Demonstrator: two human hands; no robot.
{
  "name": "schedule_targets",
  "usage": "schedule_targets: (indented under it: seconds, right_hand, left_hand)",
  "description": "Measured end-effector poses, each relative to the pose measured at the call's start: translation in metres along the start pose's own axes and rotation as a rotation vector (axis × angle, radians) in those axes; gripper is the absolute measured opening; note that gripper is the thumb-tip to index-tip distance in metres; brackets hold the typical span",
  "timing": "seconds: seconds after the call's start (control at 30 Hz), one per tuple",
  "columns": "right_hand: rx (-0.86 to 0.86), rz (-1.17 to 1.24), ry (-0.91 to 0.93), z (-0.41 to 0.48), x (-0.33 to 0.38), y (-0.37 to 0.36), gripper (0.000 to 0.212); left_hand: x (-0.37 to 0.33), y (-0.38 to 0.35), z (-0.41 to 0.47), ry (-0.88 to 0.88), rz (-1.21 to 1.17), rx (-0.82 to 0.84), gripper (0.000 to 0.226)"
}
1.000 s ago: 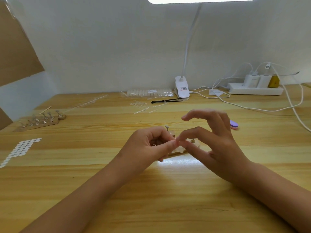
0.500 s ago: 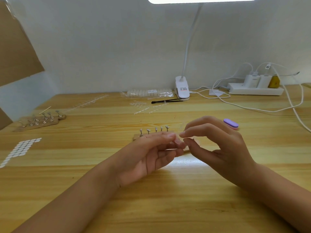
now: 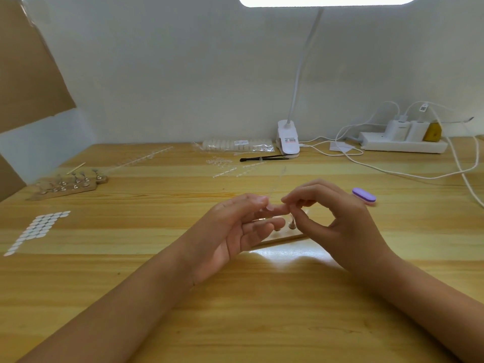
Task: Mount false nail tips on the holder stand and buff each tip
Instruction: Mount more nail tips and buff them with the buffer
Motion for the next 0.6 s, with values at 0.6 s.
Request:
schedule_targets:
  seconds: [0.6]
  right_hand:
    - [0.07,-0.005,-0.307,0.002,-0.02,-0.022,0.017]
  left_hand:
    - [-0.035,0.039,-0.001,-0.382,0.301,-0.402,0.025]
Point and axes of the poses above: each hand's wrist, its own z-axis towards the middle knuckle, its own y-axis out of the back of the hand, x = y × z, the point moved 9 cm from there along z, towards the middle knuckle, and after that the axes turned 12 degrees about -x, right-handed, at the moved point
